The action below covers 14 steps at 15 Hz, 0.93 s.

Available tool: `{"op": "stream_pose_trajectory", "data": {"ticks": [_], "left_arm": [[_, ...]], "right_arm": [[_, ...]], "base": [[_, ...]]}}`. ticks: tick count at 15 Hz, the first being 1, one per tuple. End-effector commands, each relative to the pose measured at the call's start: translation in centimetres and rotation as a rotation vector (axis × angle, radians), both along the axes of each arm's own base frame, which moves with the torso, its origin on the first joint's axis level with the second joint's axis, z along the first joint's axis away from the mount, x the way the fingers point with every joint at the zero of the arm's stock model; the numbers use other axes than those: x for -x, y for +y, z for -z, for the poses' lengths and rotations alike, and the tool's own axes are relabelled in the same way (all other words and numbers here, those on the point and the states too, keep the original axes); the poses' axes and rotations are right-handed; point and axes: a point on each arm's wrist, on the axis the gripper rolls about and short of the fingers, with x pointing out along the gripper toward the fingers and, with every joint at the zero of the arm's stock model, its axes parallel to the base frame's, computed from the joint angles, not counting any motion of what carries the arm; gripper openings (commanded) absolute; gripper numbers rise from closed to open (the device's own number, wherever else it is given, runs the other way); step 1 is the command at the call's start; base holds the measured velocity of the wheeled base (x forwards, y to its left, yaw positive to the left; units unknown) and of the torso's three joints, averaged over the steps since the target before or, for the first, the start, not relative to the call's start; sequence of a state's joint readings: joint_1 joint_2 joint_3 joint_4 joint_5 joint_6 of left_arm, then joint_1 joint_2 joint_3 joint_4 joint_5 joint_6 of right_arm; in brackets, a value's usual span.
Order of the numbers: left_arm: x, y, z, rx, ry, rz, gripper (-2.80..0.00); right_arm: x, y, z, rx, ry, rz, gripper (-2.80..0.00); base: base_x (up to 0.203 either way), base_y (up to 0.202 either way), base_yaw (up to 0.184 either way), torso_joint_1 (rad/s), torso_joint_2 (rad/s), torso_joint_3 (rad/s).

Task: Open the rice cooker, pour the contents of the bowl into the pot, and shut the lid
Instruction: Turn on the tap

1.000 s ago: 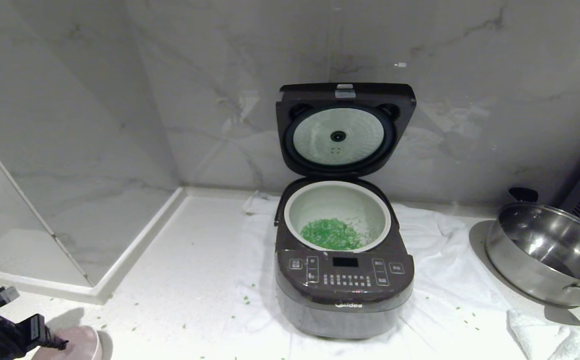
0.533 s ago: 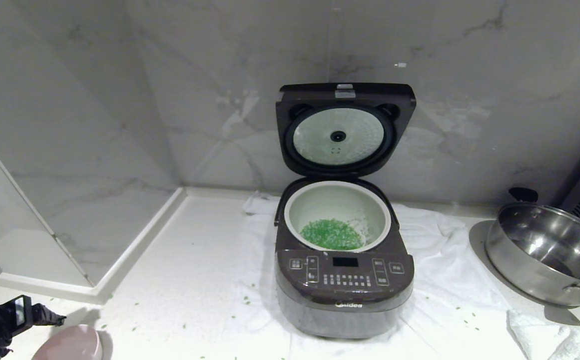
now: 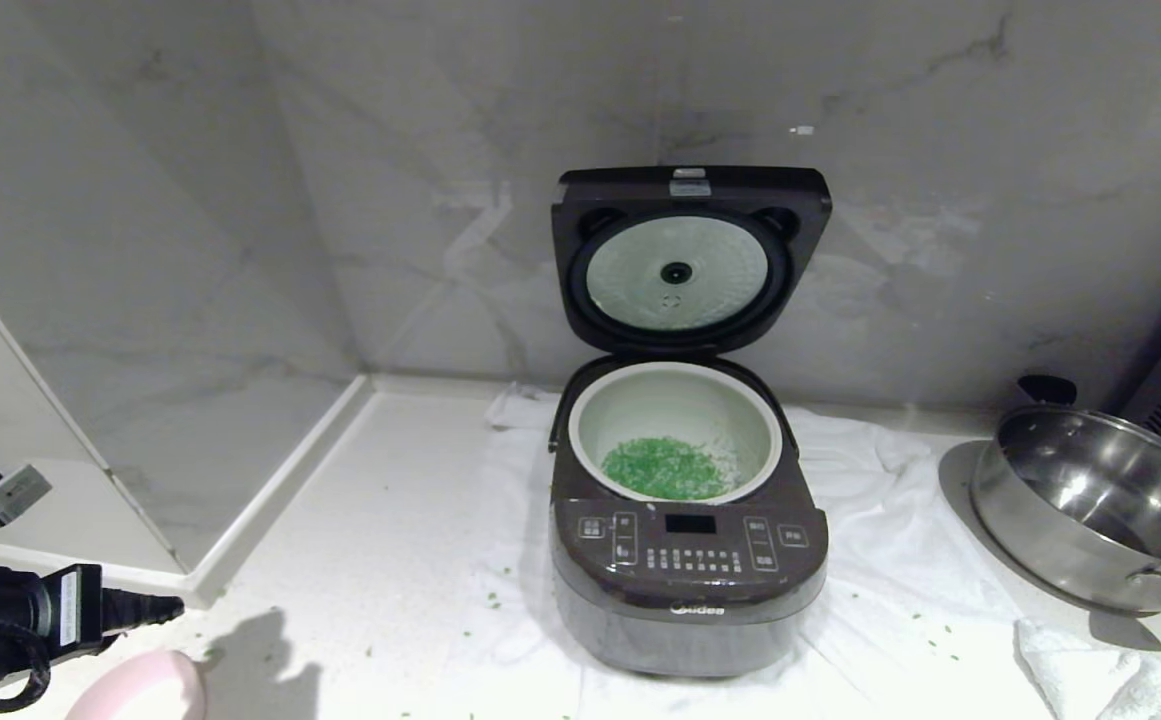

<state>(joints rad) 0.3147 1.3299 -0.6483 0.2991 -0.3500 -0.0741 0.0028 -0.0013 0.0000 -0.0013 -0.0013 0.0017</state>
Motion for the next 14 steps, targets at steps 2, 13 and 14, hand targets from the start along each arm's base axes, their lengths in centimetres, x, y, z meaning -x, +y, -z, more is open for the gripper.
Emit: {"op": "stream_pose_trajectory", "data": {"ticks": [2,13,14], "left_arm": [[1.9,-3.2,-2.4,0.020,-0.138,0.115,-2.80],[2.1,-9.6,-8.7,0.073,-0.516,0.393,-2.80],[1.3,-10.8,-9.8,0.068,-0.532,0.387,-2.80]], "right_arm": [[0.0,0.0,0.0,0.000,0.001,0.000,-2.80],[0.0,0.0,0.0,0.000,0.001,0.000,-2.80],[0.0,0.0,0.0,0.000,0.001,0.000,-2.80]], "base": [[0.000,0.000,0.000,0.000,0.00,0.000],[0.000,0.000,0.000,0.000,0.00,0.000],[0.000,0.000,0.000,0.000,0.00,0.000]]}}
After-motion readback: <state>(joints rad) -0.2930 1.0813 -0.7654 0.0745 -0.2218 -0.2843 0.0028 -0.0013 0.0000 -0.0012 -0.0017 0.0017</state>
